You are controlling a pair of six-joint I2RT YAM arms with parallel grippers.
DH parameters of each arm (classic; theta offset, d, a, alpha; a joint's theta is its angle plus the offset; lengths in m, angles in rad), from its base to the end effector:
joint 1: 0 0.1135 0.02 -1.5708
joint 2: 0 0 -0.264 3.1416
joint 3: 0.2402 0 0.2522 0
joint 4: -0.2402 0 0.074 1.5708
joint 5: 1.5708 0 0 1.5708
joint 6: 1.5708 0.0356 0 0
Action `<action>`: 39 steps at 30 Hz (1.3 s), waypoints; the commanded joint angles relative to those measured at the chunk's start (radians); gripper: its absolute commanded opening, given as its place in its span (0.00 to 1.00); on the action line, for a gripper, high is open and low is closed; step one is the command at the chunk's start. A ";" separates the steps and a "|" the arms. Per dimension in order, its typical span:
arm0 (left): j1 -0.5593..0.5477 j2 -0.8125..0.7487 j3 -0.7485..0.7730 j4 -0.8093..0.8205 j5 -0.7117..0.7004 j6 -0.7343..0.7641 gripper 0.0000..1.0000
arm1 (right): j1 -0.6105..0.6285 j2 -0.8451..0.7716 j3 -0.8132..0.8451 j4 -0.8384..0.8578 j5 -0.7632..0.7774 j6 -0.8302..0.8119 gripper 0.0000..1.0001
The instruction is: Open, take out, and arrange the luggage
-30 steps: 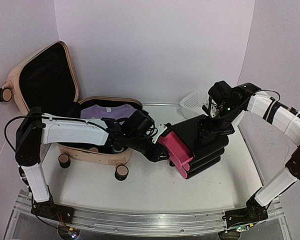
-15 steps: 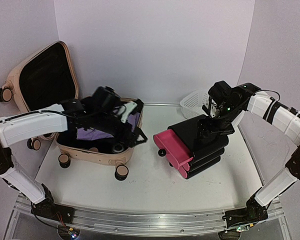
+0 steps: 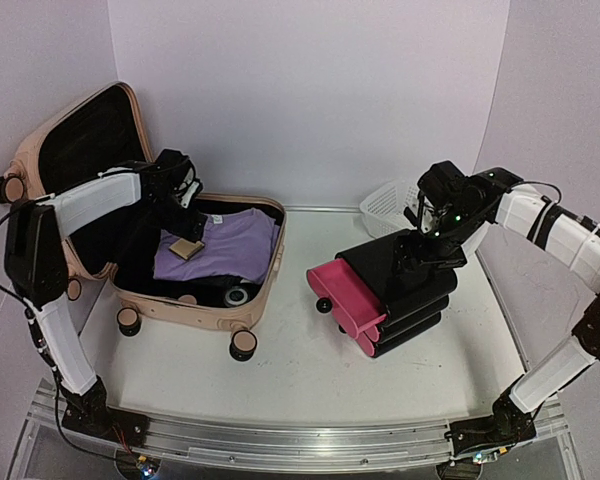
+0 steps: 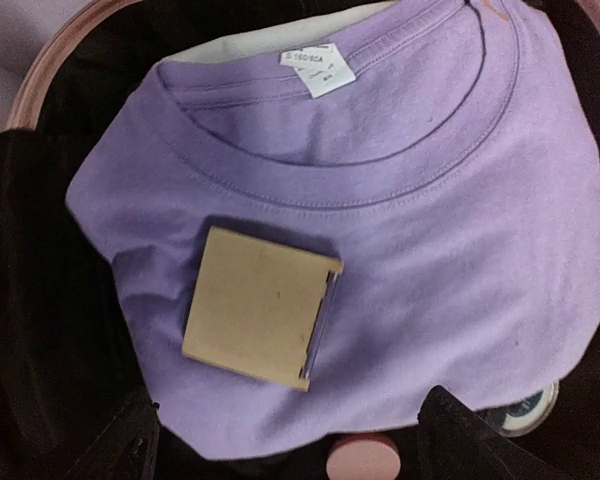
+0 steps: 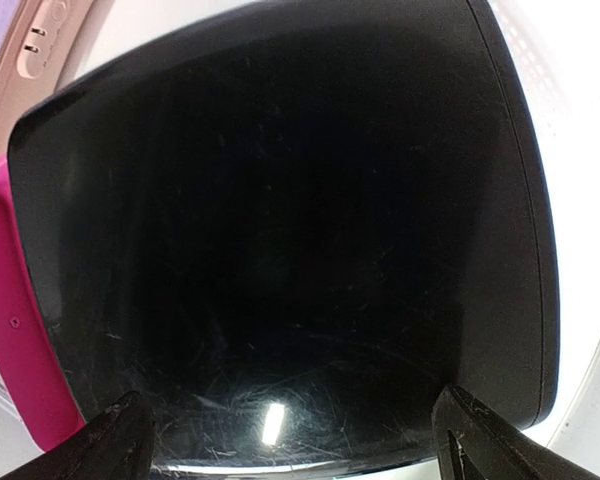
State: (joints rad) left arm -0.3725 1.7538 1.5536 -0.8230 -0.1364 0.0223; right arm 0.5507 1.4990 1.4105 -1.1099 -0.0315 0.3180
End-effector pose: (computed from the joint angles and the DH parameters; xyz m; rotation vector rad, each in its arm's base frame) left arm 0.3528 -0.1327 0.2899 0.4573 2.5388 0.0473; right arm 0.2467 0.1528 0.3129 -0.3339 2.7852 0.2624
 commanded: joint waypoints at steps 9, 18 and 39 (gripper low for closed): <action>0.055 0.273 0.344 -0.146 0.039 0.228 0.95 | 0.003 -0.009 -0.062 0.013 -0.071 0.024 0.98; 0.075 0.398 0.432 -0.253 0.113 0.263 0.93 | 0.004 0.009 -0.046 0.013 -0.090 0.033 0.98; 0.076 0.258 0.413 -0.238 0.046 0.164 0.55 | 0.014 -0.010 -0.049 0.015 -0.075 0.049 0.98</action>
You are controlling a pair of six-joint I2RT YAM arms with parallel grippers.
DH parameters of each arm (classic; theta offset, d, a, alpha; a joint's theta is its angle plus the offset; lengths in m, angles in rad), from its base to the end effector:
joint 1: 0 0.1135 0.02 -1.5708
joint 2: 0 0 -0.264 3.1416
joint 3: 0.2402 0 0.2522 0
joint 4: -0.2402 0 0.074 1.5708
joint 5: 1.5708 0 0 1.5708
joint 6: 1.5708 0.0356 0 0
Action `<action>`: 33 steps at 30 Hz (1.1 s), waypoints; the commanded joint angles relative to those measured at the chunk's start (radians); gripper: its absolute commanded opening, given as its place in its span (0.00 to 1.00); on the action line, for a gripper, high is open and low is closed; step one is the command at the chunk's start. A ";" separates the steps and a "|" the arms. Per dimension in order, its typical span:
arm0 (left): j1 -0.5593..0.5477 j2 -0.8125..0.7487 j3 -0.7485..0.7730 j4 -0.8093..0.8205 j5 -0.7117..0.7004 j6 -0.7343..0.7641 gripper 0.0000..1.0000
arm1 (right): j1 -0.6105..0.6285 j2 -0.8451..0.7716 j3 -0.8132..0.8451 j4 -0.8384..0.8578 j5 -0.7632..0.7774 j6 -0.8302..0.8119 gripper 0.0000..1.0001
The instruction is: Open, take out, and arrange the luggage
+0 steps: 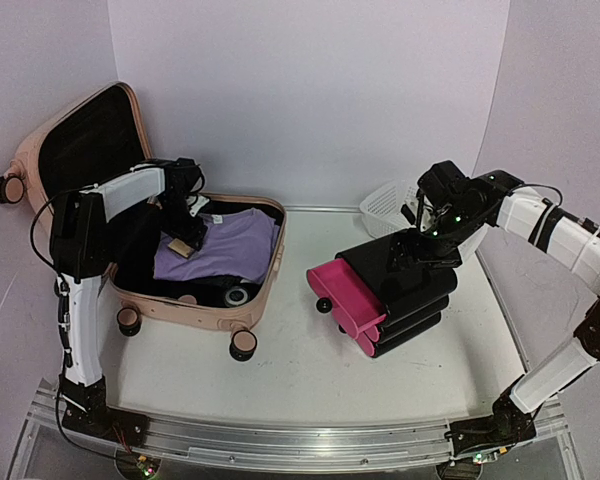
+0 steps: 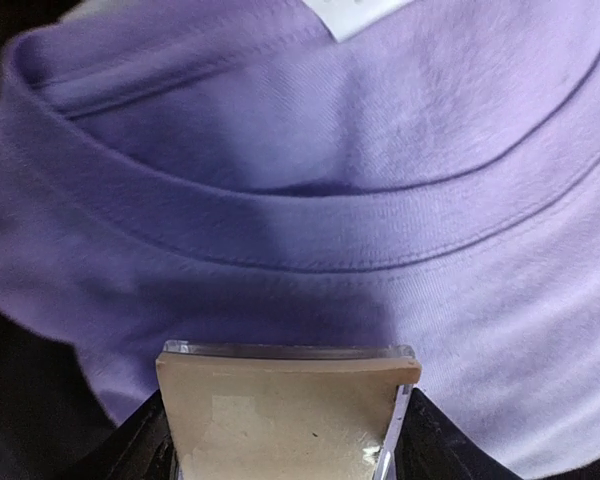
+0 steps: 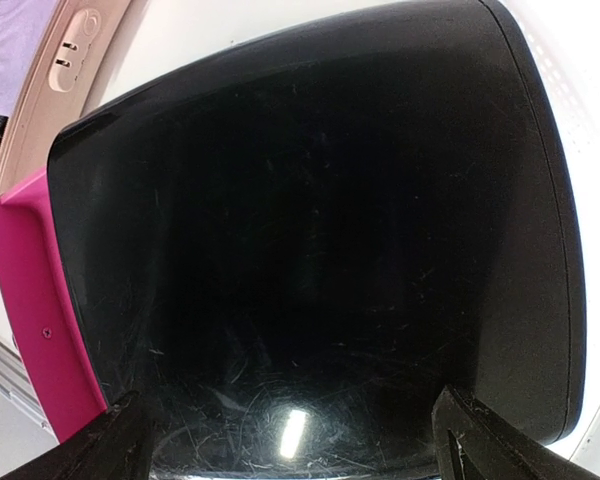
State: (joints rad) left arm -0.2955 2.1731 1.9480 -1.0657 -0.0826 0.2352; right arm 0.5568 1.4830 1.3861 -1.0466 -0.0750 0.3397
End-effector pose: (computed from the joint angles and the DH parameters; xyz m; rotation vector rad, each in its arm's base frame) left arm 0.4333 -0.1288 0.2296 0.7333 2.7618 0.1059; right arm 0.2464 0.1565 0.3128 -0.3221 2.7483 0.3537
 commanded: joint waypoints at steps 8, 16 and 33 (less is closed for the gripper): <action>-0.001 -0.509 -0.132 0.227 0.414 -0.351 0.52 | 0.023 -0.008 0.024 -0.044 -0.019 0.039 0.98; -0.215 -0.894 -0.653 0.955 0.277 -0.899 0.48 | 0.199 0.138 0.260 0.091 -0.142 0.060 0.98; -0.526 -0.902 -0.859 1.184 0.122 -1.130 0.45 | 0.407 0.199 0.259 0.564 -0.146 0.171 0.66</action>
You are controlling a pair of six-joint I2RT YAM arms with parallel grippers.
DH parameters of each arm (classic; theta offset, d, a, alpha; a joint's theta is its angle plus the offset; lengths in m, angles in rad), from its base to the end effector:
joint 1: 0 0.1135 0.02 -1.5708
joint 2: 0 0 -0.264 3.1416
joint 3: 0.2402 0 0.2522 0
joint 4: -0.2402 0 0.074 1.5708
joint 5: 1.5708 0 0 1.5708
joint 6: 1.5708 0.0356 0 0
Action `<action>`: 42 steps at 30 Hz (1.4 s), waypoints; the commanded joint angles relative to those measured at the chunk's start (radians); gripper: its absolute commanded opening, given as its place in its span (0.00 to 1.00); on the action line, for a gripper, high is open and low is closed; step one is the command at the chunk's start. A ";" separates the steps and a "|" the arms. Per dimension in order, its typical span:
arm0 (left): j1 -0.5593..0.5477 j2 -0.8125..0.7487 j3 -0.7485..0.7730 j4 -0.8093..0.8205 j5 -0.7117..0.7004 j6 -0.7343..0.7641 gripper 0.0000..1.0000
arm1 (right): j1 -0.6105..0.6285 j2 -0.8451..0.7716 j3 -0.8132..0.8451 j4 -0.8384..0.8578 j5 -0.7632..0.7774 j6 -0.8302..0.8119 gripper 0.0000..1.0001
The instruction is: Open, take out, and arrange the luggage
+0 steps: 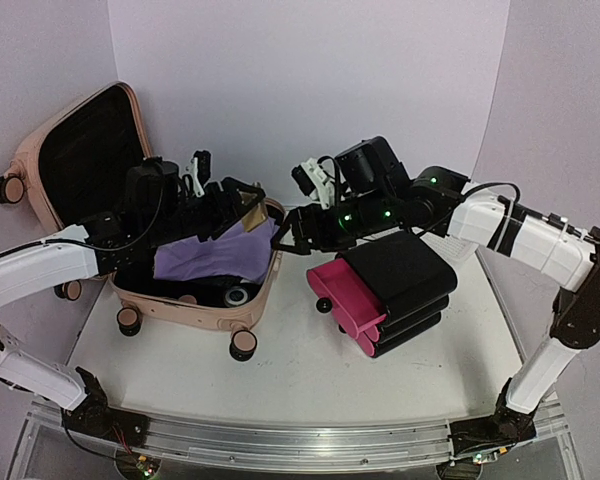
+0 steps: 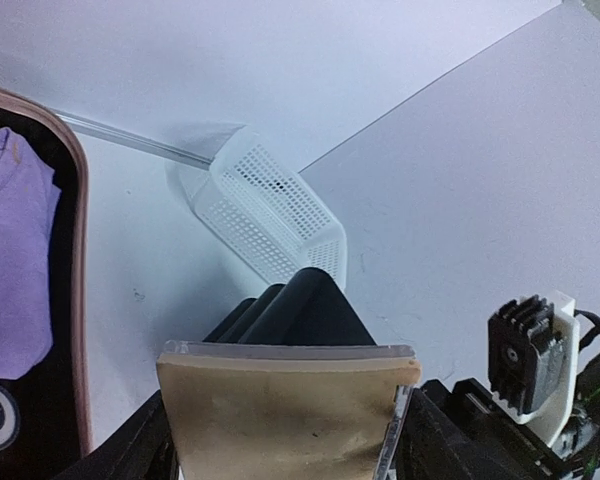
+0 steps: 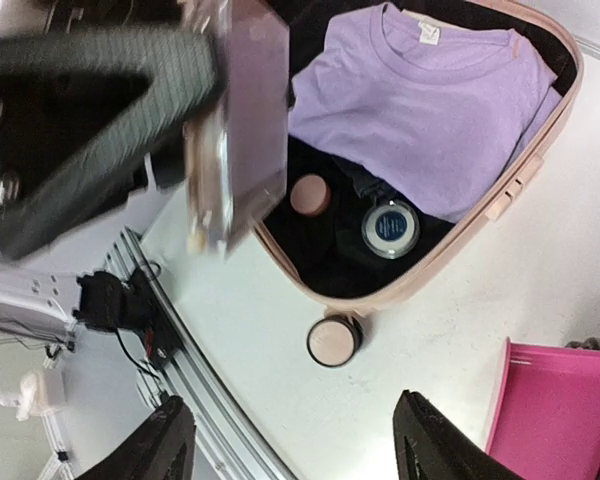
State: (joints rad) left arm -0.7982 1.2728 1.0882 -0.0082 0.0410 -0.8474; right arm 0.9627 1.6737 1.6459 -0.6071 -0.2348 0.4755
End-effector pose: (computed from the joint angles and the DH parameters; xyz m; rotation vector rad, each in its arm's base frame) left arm 0.2096 -0.2172 0.3589 -0.0149 1.9339 -1.1945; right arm 0.2109 0.3175 0.3648 -0.7150 2.2859 1.0081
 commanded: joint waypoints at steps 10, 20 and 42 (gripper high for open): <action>-0.041 0.008 -0.026 0.153 0.025 -0.058 0.44 | 0.020 0.024 0.016 0.164 0.049 0.021 0.49; -0.071 0.030 -0.034 0.162 0.037 -0.073 0.44 | 0.023 0.044 0.025 0.196 0.105 0.028 0.24; -0.092 -0.128 -0.151 0.156 -0.098 0.097 0.99 | 0.024 -0.144 -0.119 -0.001 0.250 -0.092 0.00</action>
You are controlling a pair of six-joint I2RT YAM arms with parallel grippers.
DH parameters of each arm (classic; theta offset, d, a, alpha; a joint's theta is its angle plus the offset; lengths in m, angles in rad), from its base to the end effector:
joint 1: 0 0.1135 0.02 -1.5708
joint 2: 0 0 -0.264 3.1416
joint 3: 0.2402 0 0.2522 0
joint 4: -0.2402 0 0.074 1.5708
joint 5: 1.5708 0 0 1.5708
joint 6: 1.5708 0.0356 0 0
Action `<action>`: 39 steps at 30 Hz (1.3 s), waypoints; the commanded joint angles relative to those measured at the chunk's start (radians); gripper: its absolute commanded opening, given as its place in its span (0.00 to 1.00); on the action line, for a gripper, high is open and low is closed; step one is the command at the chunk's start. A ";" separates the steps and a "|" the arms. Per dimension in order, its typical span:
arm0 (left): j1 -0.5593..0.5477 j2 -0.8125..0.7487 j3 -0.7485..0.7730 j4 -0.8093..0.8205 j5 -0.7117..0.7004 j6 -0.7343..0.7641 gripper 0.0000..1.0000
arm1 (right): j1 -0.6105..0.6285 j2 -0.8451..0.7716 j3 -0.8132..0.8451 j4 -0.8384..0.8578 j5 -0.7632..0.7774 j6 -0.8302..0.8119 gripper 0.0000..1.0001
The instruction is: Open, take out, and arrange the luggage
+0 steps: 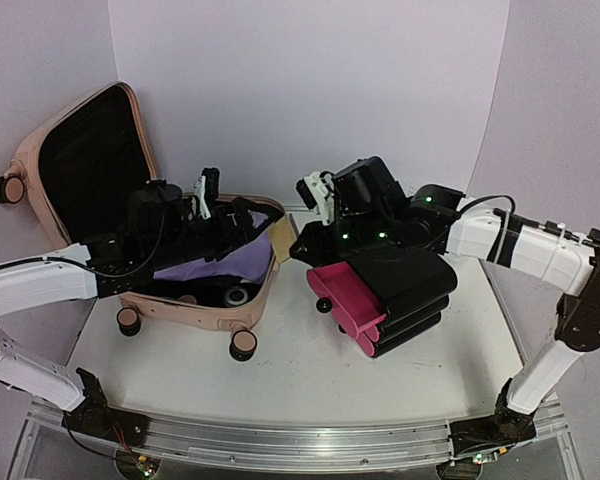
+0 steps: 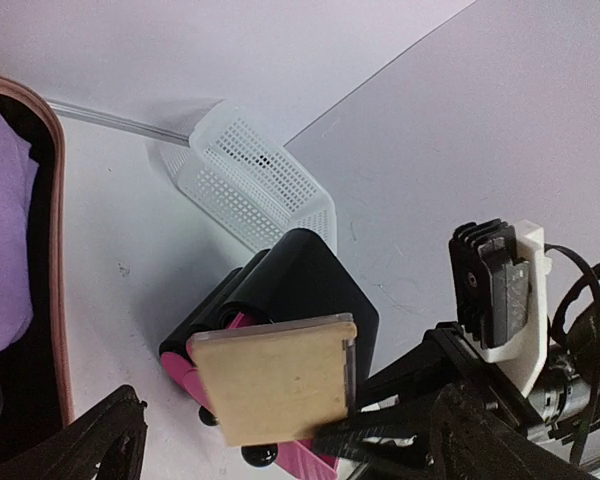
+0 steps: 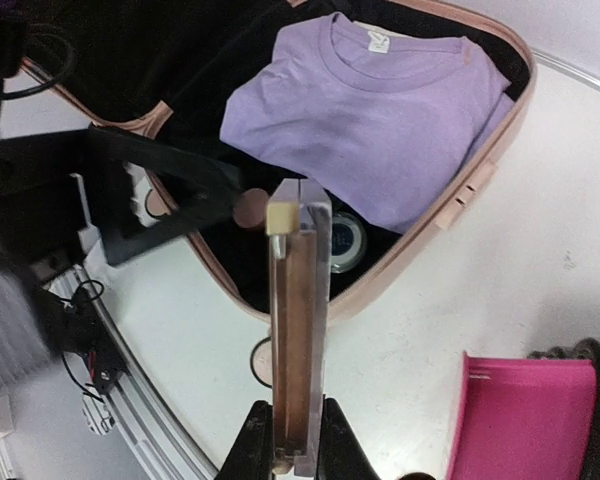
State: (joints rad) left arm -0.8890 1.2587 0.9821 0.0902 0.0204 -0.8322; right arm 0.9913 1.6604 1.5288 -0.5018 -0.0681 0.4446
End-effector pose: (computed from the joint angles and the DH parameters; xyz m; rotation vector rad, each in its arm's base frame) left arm 0.1876 -0.2324 0.3353 0.0714 1.9370 -1.2313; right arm 0.2075 0.3215 0.3390 -0.6715 2.2456 0.8407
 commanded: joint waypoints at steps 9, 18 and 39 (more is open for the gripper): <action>0.002 -0.220 -0.093 -0.022 -0.180 0.203 0.99 | 0.001 -0.128 0.121 -0.689 0.237 -0.087 0.00; 0.002 -0.218 -0.131 -0.036 -0.159 0.161 0.99 | 0.045 0.093 0.286 -0.926 0.447 -0.104 0.00; 0.002 -0.282 -0.151 -0.075 -0.163 0.183 1.00 | 0.090 0.409 0.580 -1.143 0.663 -0.098 0.37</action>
State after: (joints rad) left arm -0.8894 1.0058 0.8204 0.0029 -0.1341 -0.6697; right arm 1.0786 2.0754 2.0567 -1.5661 0.5564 0.3367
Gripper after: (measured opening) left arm 0.994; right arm 0.306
